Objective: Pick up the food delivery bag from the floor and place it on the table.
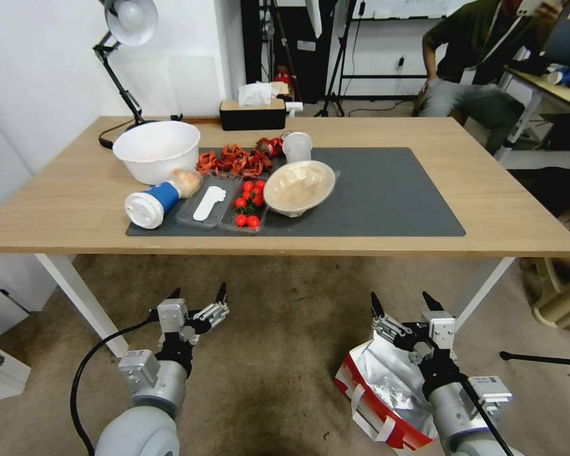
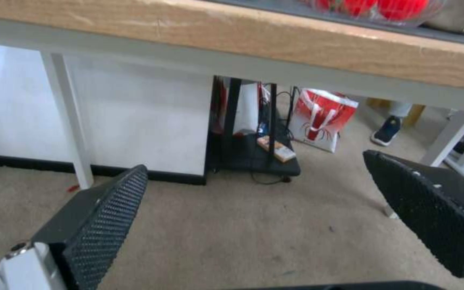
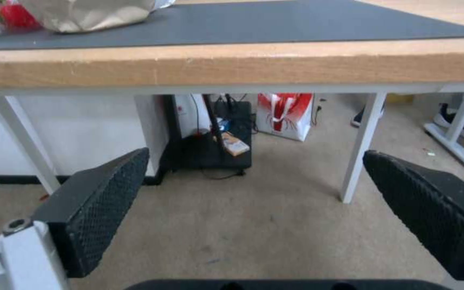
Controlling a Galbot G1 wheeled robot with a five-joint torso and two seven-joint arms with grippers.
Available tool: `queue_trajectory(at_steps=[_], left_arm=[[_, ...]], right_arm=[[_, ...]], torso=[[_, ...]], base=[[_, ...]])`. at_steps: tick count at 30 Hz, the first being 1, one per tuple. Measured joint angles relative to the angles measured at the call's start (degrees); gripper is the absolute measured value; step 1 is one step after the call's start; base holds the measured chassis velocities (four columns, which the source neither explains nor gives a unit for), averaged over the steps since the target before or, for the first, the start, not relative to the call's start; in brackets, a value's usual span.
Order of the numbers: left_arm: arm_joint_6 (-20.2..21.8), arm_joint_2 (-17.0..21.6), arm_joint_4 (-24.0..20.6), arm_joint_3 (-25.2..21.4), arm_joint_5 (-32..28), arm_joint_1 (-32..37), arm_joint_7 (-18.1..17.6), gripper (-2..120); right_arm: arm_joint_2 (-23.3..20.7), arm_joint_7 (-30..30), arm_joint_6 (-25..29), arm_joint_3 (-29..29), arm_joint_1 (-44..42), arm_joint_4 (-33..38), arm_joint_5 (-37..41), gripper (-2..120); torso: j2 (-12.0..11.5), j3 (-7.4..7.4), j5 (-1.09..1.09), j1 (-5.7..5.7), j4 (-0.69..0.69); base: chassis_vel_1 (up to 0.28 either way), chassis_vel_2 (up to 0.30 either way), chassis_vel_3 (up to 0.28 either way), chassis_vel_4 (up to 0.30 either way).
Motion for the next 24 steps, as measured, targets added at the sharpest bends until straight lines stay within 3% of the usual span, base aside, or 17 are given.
queue_trajectory(at_steps=[24], left_arm=[[-0.9,-0.1,0.8,-0.2,0.6,0.2,0.3,100]], right_arm=[[0.0,-0.1,0.0,0.2,0.1,-0.5,-0.2,100]], torso=[[-4.7,-2.80,0.00,-1.93,0.00]], base=[[0.000,0.000,0.000,0.000]])
